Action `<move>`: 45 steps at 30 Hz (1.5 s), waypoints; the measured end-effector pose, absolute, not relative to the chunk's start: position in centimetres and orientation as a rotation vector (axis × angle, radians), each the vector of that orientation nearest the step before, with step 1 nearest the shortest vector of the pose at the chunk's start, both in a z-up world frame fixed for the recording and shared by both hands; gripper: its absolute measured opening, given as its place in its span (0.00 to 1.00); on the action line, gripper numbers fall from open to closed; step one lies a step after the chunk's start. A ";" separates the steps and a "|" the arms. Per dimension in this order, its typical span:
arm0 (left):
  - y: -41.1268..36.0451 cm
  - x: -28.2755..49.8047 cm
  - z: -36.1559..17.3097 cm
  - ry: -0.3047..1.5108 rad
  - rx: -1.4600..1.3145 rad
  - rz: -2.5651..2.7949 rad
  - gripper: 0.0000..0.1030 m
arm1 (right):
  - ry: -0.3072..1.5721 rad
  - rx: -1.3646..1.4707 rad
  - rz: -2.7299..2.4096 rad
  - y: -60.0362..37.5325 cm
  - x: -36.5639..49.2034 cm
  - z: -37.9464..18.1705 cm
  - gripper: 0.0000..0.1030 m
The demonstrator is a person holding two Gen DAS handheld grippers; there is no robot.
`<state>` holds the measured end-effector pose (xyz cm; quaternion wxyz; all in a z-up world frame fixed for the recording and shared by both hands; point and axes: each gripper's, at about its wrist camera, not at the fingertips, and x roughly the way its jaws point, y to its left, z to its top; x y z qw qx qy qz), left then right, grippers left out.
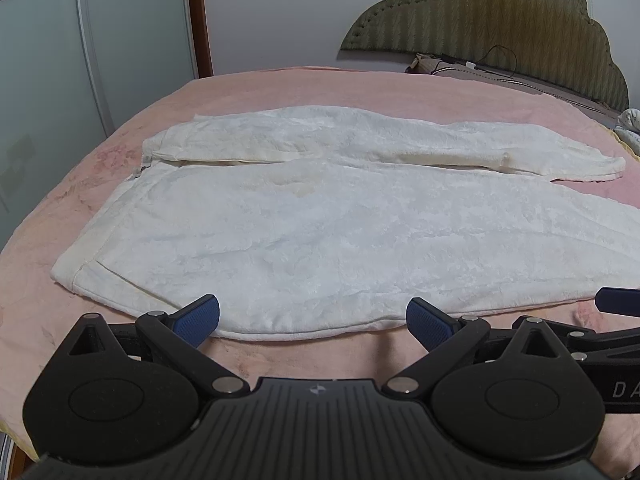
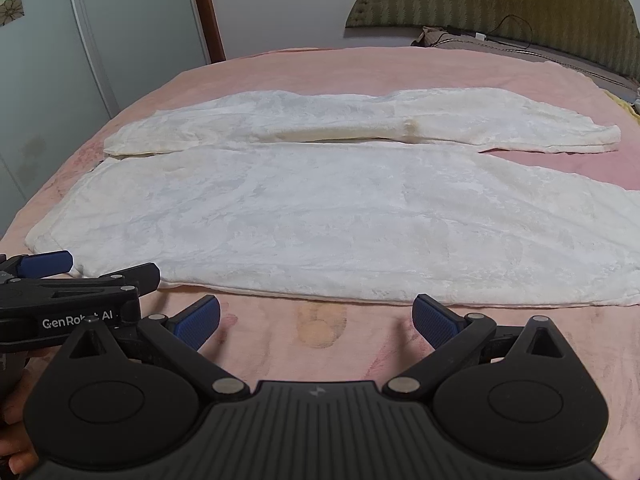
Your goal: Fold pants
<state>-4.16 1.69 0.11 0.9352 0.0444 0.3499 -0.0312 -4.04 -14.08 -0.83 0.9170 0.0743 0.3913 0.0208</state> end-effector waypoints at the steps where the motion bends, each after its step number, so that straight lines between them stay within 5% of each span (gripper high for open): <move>1: 1.8 -4.2 0.2 0.709 0.086 -0.067 0.98 | 0.805 0.152 0.047 -14.1 -4.0 -0.8 1.00; 13: 3.7 -0.7 2.4 0.622 0.007 -0.047 0.98 | 0.513 -0.104 0.216 -13.7 0.1 2.9 1.00; 33: 8.7 7.6 -0.3 0.663 -0.015 0.107 0.99 | 0.725 0.148 0.506 -12.6 32.5 -1.3 0.99; 43: 10.0 9.8 0.0 0.673 0.012 0.096 0.99 | 0.835 -0.171 0.697 -5.0 39.5 -3.9 0.81; 44: 10.3 10.3 0.1 0.672 0.010 0.107 0.99 | 0.824 -0.187 0.723 -4.8 39.4 -3.8 0.76; 45: 10.6 10.9 0.3 0.671 0.008 0.121 0.99 | 0.824 -0.176 0.762 -4.9 39.2 -3.6 0.56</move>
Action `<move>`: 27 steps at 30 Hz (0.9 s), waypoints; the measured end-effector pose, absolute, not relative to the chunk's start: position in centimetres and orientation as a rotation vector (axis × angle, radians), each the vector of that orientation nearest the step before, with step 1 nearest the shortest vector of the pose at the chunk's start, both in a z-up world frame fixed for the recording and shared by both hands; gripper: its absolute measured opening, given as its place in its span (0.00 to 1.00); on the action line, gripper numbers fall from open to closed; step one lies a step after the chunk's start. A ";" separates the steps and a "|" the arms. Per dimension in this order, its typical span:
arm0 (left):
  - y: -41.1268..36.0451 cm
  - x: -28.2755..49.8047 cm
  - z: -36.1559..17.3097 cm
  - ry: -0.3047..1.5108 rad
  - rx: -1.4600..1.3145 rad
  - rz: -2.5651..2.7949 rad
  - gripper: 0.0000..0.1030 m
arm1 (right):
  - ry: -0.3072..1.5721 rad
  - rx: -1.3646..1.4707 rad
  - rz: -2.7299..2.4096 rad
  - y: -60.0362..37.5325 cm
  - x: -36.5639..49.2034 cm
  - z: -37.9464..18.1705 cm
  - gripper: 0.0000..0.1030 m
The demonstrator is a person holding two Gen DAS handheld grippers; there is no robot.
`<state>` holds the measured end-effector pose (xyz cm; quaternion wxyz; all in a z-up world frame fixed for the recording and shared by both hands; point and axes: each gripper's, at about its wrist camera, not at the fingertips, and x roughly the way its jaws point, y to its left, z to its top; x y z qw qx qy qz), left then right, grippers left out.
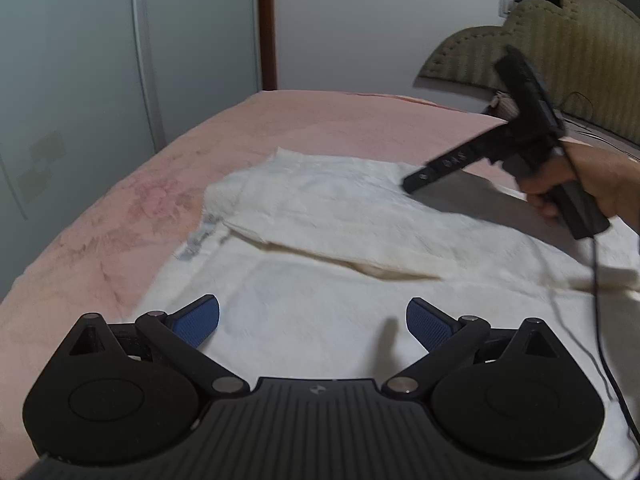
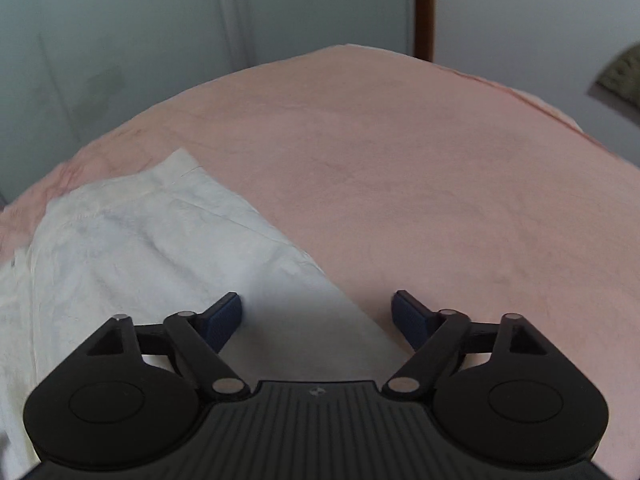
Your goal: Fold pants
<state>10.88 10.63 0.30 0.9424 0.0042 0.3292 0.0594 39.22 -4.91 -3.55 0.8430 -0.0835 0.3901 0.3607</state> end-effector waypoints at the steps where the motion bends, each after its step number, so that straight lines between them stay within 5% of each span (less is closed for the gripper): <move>1: 11.0 11.4 0.5 0.669 0.002 0.134 0.99 | 0.820 -0.172 0.772 -4.9 39.1 -3.3 0.32; 4: 12.2 13.1 1.4 0.658 -0.048 0.153 0.99 | 0.765 -0.250 0.774 -4.6 37.3 -2.8 0.15; 15: 19.6 13.5 4.9 0.508 -0.585 0.088 0.99 | 0.134 -0.874 0.675 -0.5 16.4 0.1 0.13; 22: 20.4 16.1 3.3 0.570 -0.713 0.066 0.99 | 0.133 -0.900 0.735 -0.1 11.1 -1.8 0.12; 25: 21.3 17.7 1.4 0.640 -0.815 0.084 0.92 | 0.157 -0.838 0.730 0.4 11.3 -1.7 0.12; 27: 21.8 18.4 0.6 0.659 -0.869 0.076 0.74 | 0.170 -0.812 0.722 0.4 11.4 -1.7 0.12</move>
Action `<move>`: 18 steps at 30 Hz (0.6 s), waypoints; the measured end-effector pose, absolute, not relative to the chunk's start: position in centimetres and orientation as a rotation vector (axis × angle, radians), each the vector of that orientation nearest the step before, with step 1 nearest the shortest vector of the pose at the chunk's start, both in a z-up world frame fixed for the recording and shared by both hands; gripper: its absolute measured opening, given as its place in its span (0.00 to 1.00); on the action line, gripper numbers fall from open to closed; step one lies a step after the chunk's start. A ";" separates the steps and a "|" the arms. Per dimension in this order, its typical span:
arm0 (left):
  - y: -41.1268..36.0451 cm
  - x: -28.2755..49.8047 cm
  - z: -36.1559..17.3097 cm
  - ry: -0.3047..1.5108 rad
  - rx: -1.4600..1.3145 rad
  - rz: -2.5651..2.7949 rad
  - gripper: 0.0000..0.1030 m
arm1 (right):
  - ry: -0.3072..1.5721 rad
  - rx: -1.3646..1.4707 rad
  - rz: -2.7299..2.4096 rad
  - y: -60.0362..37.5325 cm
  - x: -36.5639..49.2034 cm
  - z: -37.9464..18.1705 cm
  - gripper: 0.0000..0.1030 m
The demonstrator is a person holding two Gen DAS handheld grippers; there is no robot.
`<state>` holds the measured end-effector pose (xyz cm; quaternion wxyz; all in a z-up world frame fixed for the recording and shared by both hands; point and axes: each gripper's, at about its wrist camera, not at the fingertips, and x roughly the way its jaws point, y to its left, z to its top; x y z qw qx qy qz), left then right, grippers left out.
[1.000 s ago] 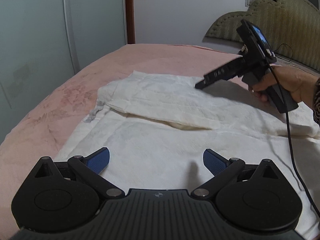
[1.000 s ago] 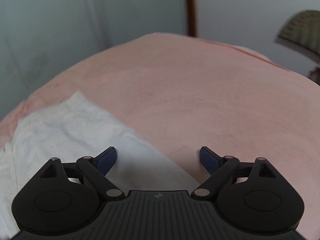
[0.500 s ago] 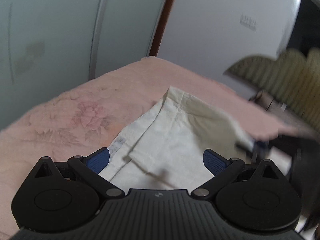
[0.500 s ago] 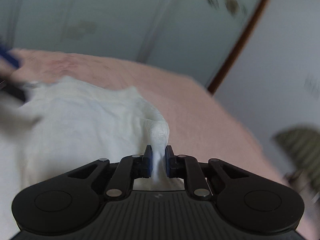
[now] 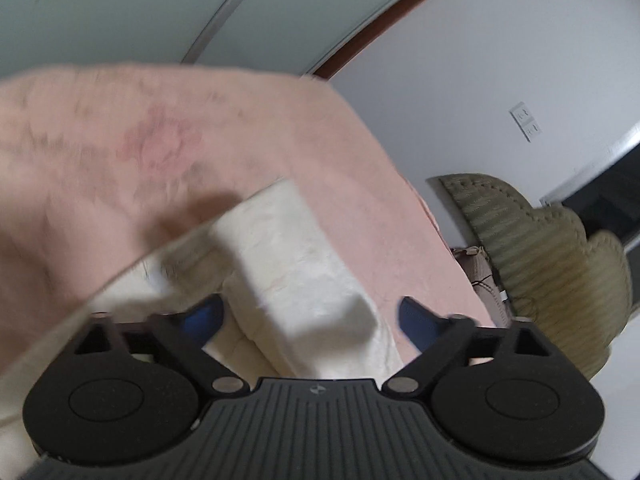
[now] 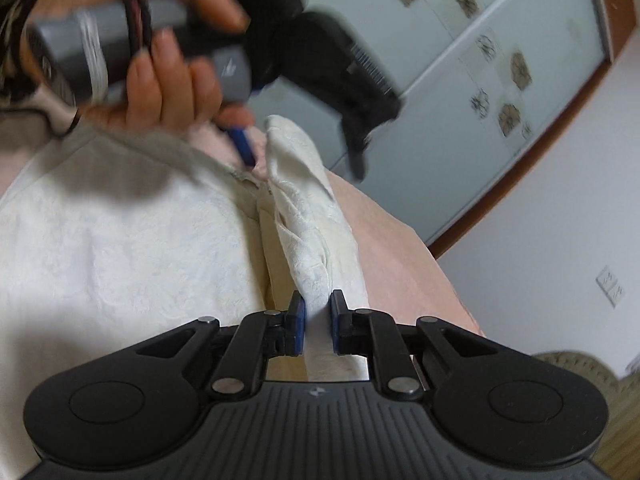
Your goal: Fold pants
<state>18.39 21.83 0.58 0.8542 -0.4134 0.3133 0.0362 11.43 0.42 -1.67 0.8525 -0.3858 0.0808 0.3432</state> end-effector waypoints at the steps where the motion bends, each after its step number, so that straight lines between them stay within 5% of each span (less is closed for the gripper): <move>1: 21.9 18.4 0.4 0.660 -0.875 0.075 0.55 | 0.168 -0.813 0.715 0.4 11.3 -1.7 0.13; 2: 21.8 18.4 0.6 0.660 -0.853 0.088 0.35 | 0.168 -0.830 0.710 0.6 11.2 -1.9 0.14; 3: 21.7 18.2 0.8 0.657 -0.821 0.090 0.26 | 0.169 -0.866 0.693 0.5 10.5 -2.4 0.21; 4: 21.5 18.0 1.0 0.652 -0.789 0.088 0.11 | 0.156 -0.907 0.666 0.5 10.0 -2.7 0.35; 5: 21.5 17.8 1.1 0.645 -0.767 0.076 0.09 | 0.137 -0.945 0.638 0.3 9.6 -2.9 0.47; 6: 21.5 17.4 1.2 0.635 -0.744 0.066 0.08 | 0.109 -0.990 0.610 -0.3 9.2 -3.3 0.75; 7: 21.4 16.9 1.4 0.625 -0.717 0.056 0.06 | 0.085 -1.025 0.597 -0.9 8.9 -3.5 0.84; 16: 18.4 12.3 2.5 0.515 -0.482 0.025 0.05 | 0.329 -1.034 0.596 -7.0 13.2 -1.3 0.85; 18: 18.1 12.2 2.4 0.522 -0.459 0.030 0.05 | 0.370 -1.031 0.601 -7.5 14.0 -1.3 0.62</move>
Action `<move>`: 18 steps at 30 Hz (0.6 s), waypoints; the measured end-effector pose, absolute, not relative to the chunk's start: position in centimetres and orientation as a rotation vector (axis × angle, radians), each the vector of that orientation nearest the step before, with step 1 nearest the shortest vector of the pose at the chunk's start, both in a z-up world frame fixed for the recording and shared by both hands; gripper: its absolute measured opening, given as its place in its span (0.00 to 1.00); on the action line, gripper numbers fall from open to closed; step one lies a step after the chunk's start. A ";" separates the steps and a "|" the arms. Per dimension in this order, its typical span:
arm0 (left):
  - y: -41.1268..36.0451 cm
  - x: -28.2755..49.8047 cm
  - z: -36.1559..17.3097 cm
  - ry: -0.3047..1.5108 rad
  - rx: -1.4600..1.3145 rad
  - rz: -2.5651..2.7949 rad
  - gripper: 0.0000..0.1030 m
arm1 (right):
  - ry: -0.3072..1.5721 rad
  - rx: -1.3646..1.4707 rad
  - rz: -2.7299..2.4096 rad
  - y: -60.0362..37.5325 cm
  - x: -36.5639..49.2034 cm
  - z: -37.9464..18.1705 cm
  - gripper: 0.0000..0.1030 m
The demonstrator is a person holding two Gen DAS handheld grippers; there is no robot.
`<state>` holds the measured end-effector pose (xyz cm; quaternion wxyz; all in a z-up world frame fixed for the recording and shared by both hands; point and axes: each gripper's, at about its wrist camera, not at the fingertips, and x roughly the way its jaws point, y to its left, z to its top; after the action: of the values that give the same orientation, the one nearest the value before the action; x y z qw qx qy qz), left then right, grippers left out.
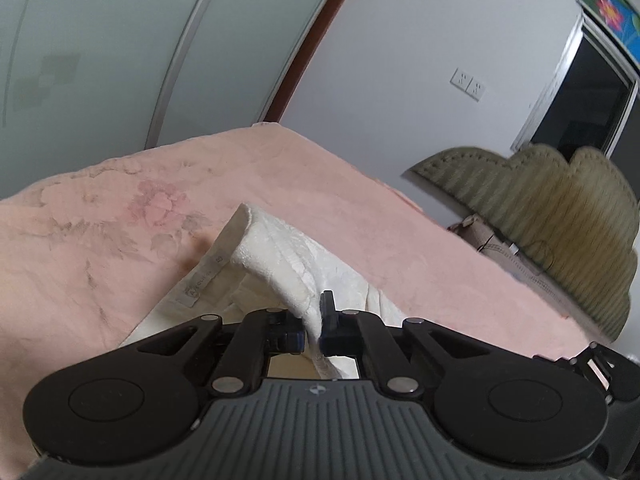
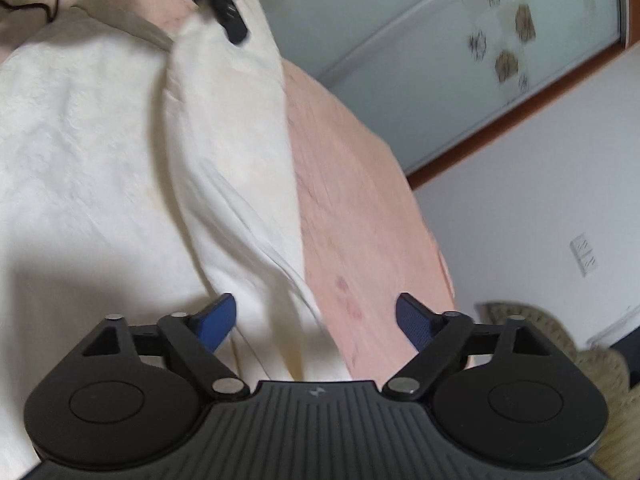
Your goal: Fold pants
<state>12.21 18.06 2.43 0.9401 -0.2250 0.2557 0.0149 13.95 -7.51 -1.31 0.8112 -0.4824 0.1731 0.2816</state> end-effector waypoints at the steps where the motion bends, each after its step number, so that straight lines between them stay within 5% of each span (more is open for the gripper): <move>1: 17.9 12.3 2.3 0.529 -0.459 0.034 0.05 | 0.395 -1.030 0.602 -7.6 14.3 -1.5 0.47; 6: 18.1 12.5 1.9 0.542 -0.470 0.039 0.05 | 0.424 -1.033 0.575 -6.9 14.1 -2.9 0.10; 18: 19.4 6.8 2.7 0.600 -0.366 -0.011 0.05 | 0.340 -0.980 0.515 -7.7 1.0 -2.0 0.06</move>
<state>6.78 19.41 2.68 0.9389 -0.1793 0.2936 -0.0055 0.97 -7.72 -2.05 0.8369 -0.4631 0.1609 0.2435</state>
